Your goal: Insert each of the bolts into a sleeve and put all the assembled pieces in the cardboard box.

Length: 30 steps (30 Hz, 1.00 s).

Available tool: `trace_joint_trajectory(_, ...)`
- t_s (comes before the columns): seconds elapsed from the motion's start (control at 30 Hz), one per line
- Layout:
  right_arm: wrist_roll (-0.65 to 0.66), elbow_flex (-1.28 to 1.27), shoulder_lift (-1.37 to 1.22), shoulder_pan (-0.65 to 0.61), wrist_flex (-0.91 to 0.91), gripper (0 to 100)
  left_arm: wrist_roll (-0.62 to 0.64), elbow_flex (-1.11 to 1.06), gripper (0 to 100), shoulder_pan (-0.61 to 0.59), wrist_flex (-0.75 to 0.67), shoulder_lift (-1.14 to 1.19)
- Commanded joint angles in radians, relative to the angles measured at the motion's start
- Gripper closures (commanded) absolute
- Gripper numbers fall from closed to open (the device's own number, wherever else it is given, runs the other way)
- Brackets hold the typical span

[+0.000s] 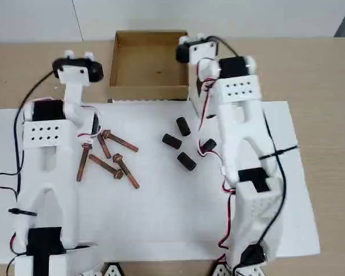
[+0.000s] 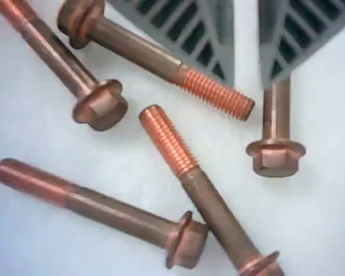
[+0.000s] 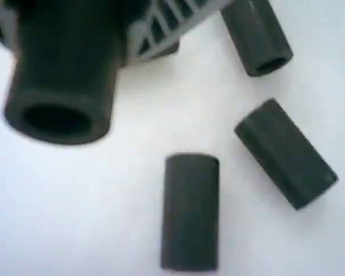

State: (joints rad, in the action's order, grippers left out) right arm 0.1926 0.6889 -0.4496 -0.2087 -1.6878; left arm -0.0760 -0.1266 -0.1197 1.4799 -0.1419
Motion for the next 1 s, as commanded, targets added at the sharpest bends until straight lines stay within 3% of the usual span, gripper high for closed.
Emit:
trace_joint_trajectory(0.0, 0.011, -0.044, 0.124, 0.044, -0.016, 99.6, -0.006, 0.102, 98, 0.038, 0.074, 0.0)
trace_joint_trajectory(0.3, 0.012, -0.276, 0.242, 0.182, -0.012, 99.6, 0.072, 0.34, 98, 0.061, 0.149, 0.296)
trace_joint_trajectory(0.6, 0.012, -0.368, 0.283, 0.229, -0.008, 99.6, 0.21, 0.647, 98, 0.06, 0.23, 0.605)
trace_joint_trajectory(0.83, 0.012, -0.376, 0.285, 0.239, -0.008, 99.5, 0.265, 0.7, 98, 0.031, 0.23, 0.703)
trace_joint_trajectory(0.97, 0.012, -0.376, 0.283, 0.249, -0.008, 99.5, 0.29, 0.7, 92, -0.017, 0.23, 0.735)
